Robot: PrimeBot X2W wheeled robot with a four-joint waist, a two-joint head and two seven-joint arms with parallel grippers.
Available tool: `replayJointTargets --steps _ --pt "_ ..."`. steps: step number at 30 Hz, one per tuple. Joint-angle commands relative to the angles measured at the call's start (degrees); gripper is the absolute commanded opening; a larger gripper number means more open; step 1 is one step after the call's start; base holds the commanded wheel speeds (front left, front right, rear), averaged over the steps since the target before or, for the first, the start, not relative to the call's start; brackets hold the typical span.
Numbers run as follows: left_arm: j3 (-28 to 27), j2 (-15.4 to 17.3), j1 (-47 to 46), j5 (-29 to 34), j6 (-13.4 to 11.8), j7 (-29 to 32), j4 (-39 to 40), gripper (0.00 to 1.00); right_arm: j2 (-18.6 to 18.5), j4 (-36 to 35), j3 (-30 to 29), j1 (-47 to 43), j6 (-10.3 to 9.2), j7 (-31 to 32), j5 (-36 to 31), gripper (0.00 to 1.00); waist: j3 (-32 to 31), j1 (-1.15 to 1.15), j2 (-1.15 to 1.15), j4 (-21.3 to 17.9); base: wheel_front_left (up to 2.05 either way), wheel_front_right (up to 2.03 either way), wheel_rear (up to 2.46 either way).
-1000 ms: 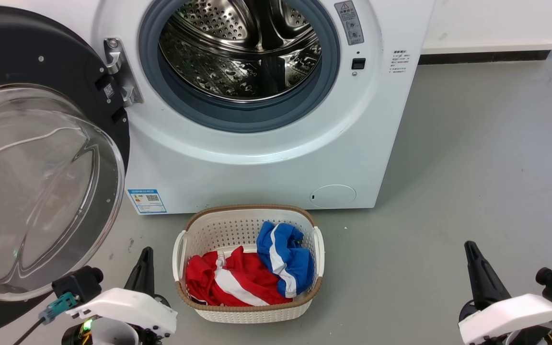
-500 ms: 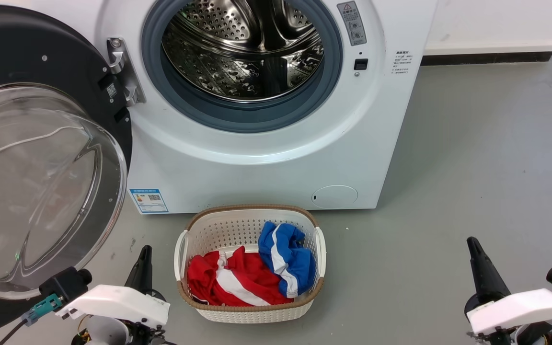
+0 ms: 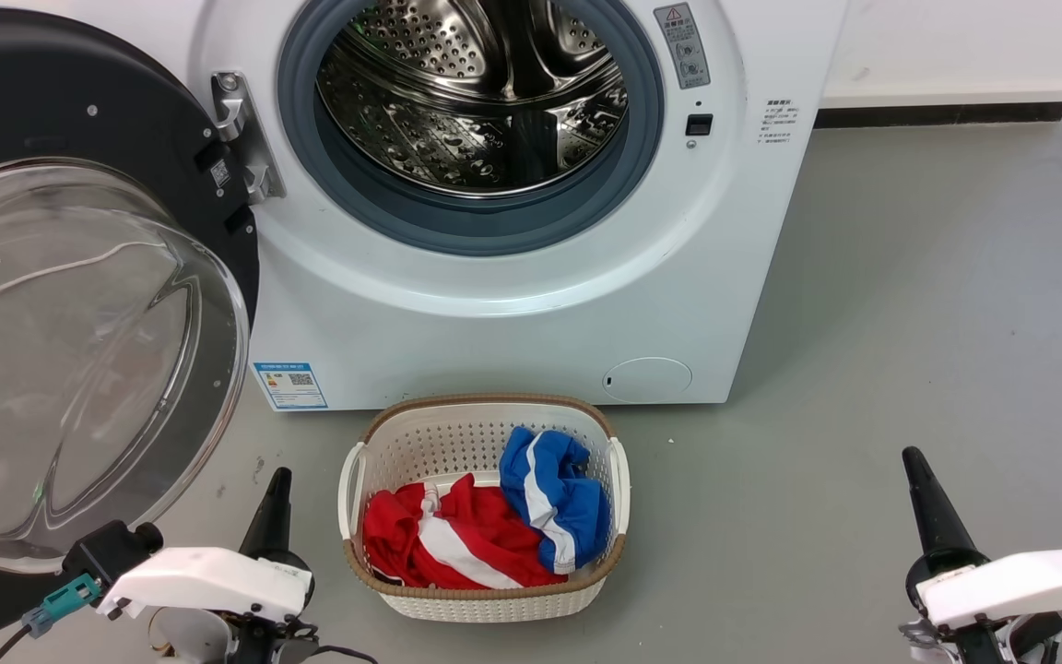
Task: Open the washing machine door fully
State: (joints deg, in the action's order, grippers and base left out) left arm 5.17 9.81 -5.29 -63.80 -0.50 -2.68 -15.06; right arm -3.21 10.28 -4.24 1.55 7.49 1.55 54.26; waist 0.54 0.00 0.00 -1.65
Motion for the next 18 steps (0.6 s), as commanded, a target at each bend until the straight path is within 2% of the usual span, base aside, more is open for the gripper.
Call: replayJointTargets --steps 1,18 --pt "-0.8 -0.3 -1.4 -1.3 0.5 0.4 0.7 0.00 0.1 -0.3 -0.2 1.7 0.01 0.2 1.6 0.00 0.0 0.00 0.00 0.0 0.00 0.00 0.00" --pt "-4.1 -2.2 -1.4 -9.4 2.7 3.0 0.9 0.00 0.2 0.9 -0.9 2.7 0.01 1.6 12.5 0.00 -0.1 0.00 0.00 0.4 0.00 0.00 0.00"
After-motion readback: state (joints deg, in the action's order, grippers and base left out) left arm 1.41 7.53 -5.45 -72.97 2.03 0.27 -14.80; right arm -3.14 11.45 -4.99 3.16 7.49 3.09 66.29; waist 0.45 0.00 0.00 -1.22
